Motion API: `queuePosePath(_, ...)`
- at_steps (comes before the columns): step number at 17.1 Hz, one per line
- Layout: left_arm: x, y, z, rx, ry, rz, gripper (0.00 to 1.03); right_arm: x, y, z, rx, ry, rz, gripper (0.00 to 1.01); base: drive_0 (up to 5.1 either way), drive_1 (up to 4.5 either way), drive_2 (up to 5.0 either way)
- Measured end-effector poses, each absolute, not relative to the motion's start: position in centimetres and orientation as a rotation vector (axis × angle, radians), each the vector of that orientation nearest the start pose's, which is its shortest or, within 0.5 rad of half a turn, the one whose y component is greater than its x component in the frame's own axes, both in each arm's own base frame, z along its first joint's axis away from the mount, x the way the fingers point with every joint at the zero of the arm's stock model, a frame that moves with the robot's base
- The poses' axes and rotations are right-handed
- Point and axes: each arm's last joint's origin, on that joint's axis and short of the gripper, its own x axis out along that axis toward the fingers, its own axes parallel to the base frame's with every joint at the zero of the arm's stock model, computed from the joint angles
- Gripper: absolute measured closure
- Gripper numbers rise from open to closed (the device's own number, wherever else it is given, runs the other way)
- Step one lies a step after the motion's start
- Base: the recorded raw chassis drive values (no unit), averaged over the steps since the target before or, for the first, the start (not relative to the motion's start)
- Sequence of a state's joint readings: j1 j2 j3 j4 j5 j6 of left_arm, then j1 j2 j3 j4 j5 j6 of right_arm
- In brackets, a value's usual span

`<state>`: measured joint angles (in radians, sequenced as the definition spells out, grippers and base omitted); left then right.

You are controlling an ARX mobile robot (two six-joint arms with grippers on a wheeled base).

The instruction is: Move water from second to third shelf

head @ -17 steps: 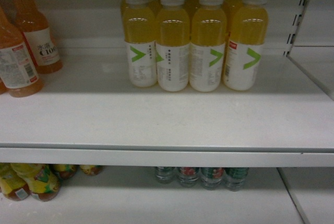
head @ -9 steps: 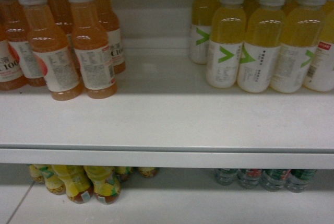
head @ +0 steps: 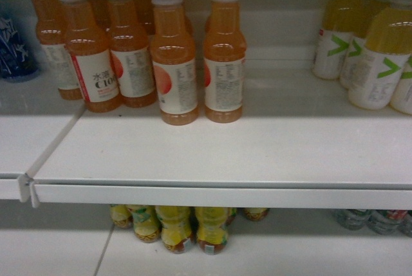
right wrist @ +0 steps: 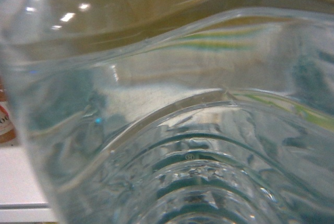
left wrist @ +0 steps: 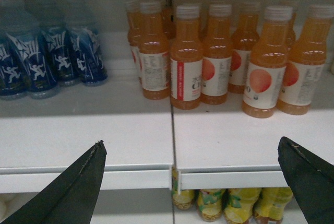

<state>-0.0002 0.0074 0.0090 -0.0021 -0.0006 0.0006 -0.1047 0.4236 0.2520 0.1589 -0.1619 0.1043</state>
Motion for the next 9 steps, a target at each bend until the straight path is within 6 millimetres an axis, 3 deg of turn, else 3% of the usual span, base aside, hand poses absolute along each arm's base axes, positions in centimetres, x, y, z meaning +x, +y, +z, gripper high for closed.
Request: queuePosePath(9,9.76,0.0,16.57,0.001,0.002,0.0,0.05,12.7,-0.87,22.82,0.106,0.015,0.057,0.6,-4.9,2.42,2.4)
